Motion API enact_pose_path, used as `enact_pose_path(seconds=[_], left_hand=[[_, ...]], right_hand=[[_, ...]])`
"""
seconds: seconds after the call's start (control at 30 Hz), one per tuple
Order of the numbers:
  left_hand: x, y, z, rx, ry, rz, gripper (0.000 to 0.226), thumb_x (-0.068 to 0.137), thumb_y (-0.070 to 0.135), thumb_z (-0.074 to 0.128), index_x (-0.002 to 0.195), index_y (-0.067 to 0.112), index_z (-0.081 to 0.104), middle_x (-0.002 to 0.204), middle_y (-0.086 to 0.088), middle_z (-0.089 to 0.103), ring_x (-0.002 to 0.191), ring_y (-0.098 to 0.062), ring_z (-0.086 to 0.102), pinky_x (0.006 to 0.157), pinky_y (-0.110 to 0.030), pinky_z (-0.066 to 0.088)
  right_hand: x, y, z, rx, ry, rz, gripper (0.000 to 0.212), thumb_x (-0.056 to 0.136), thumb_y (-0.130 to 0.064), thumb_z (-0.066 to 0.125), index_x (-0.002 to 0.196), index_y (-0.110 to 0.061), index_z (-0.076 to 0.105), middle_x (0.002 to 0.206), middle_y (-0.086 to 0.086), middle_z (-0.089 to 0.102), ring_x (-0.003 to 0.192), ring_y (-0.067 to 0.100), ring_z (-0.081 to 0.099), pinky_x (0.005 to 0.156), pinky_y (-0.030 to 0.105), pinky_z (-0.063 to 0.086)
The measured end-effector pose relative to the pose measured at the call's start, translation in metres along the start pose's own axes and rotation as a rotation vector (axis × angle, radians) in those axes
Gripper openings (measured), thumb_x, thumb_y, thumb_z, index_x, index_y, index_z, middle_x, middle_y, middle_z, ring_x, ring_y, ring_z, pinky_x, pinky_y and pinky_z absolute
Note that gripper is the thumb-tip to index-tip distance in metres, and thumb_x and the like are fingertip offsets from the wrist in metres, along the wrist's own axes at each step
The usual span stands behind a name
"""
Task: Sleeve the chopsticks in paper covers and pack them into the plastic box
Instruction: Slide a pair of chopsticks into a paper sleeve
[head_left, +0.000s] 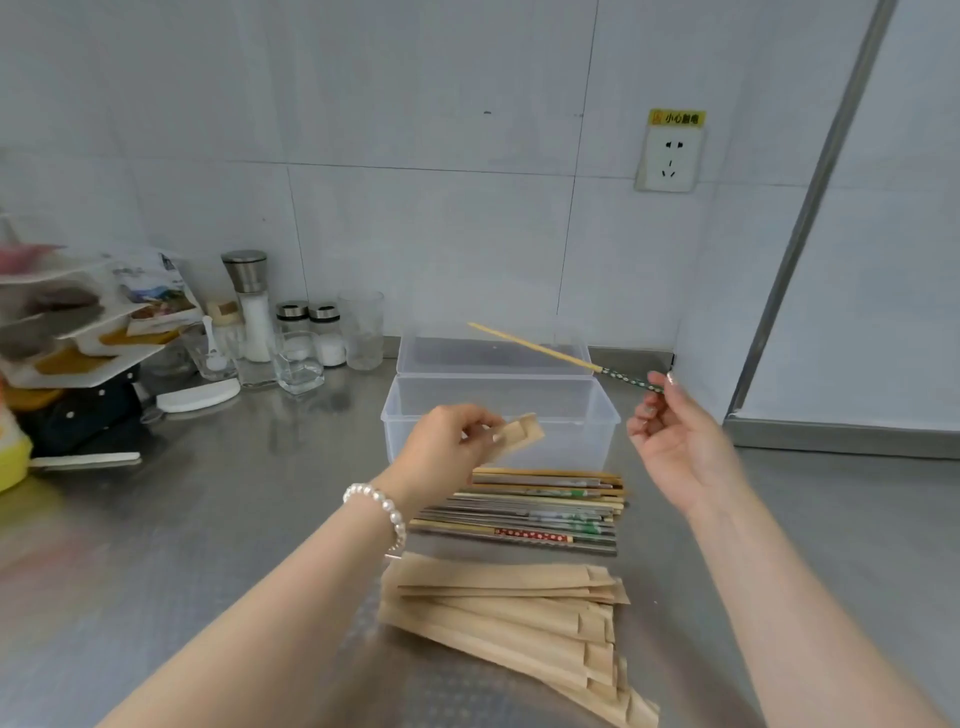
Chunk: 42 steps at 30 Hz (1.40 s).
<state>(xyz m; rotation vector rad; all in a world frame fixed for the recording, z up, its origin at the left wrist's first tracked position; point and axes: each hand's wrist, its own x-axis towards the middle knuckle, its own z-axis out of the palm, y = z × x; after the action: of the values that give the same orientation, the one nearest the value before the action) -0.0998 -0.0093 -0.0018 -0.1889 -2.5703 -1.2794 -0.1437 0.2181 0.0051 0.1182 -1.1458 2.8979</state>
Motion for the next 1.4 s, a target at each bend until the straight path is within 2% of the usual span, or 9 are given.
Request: enact_pose_path(seconds=[0.1,0.27,0.47,0.57,0.67,0.87,1.1,1.27,1.4], left_hand=[[0.012,-0.008,0.005,-0.09,0.003,-0.036,0.02,0.086,0.027,0.062,0.104,0.021,0.068,0.076,0.003,0.06,0.051,-0.008,0.046,0.048,-0.019,0.042],[0.024,-0.019,0.008,-0.124,-0.006,-0.064,0.031,0.07,0.035,0.076,0.096,0.02,0.072,0.087,0.008,0.07,0.079,-0.003,0.061,0.074,-0.02,0.049],[0.02,-0.027,0.011,0.026,-0.042,0.031,0.019,0.079,0.034,0.068,0.065,0.027,0.057,0.06,0.014,0.057,0.052,-0.001,0.048,0.052,-0.015,0.037],[0.013,-0.023,0.001,0.067,-0.067,0.054,0.02,0.089,0.031,0.056,0.072,0.022,0.049,0.068,0.005,0.067,0.058,-0.014,0.062,0.062,-0.029,0.051],[0.004,-0.022,-0.004,0.052,-0.079,0.05,0.016,0.091,0.027,0.052,0.077,0.02,0.048,0.061,0.001,0.065,0.044,-0.017,0.056,0.052,-0.028,0.048],[0.001,-0.021,-0.001,0.001,-0.12,0.035,0.031,0.074,0.03,0.073,0.095,0.019,0.053,0.073,0.001,0.055,0.056,-0.018,0.049,0.055,-0.039,0.053],[0.0,-0.026,0.006,0.125,-0.106,0.072,0.022,0.076,0.028,0.072,0.091,0.022,0.057,0.076,0.003,0.058,0.058,-0.01,0.049,0.065,-0.042,0.055],[0.001,-0.027,0.008,0.123,-0.097,0.094,0.021,0.075,0.028,0.073,0.088,0.026,0.057,0.07,0.007,0.055,0.056,-0.008,0.048,0.063,-0.038,0.054],[0.001,-0.026,0.008,0.136,-0.097,0.125,0.019,0.076,0.028,0.072,0.087,0.025,0.057,0.067,0.007,0.053,0.055,-0.008,0.046,0.058,-0.031,0.048]], right_hand=[[0.017,0.006,0.012,-0.03,0.027,-0.02,0.019,0.093,-0.021,0.048,0.086,-0.01,0.062,0.057,-0.003,0.053,0.058,0.009,0.044,0.055,0.019,0.038],[0.027,0.024,0.014,-0.084,0.073,-0.062,0.026,0.097,-0.028,0.042,0.081,-0.012,0.056,0.049,-0.003,0.054,0.05,0.01,0.046,0.055,0.023,0.035],[0.025,0.014,0.006,-0.159,0.056,-0.159,0.032,0.098,-0.033,0.035,0.078,-0.014,0.052,0.047,-0.004,0.052,0.047,0.01,0.05,0.051,0.023,0.042],[0.024,0.002,0.0,-0.15,0.109,-0.221,0.035,0.098,-0.036,0.036,0.074,-0.014,0.05,0.045,-0.005,0.046,0.046,0.01,0.044,0.047,0.017,0.038],[0.026,-0.004,-0.007,-0.132,0.187,-0.258,0.037,0.098,-0.037,0.038,0.069,-0.015,0.047,0.045,-0.006,0.039,0.043,0.009,0.037,0.044,0.016,0.03],[0.034,-0.012,-0.021,-0.105,0.275,-0.285,0.038,0.098,-0.037,0.037,0.069,-0.014,0.045,0.05,-0.002,0.031,0.039,0.01,0.032,0.044,0.017,0.024],[0.034,-0.006,-0.021,-0.162,0.306,-0.314,0.039,0.099,-0.035,0.035,0.068,-0.014,0.044,0.042,-0.006,0.033,0.038,0.01,0.033,0.043,0.016,0.023],[0.028,-0.005,-0.014,-0.273,0.237,-0.35,0.039,0.1,-0.031,0.035,0.067,-0.013,0.046,0.036,-0.006,0.039,0.037,0.01,0.035,0.041,0.016,0.025],[0.021,0.003,-0.008,-0.464,0.006,-0.109,0.033,0.097,-0.025,0.039,0.073,-0.01,0.055,0.041,-0.002,0.049,0.04,0.01,0.042,0.041,0.015,0.031]])
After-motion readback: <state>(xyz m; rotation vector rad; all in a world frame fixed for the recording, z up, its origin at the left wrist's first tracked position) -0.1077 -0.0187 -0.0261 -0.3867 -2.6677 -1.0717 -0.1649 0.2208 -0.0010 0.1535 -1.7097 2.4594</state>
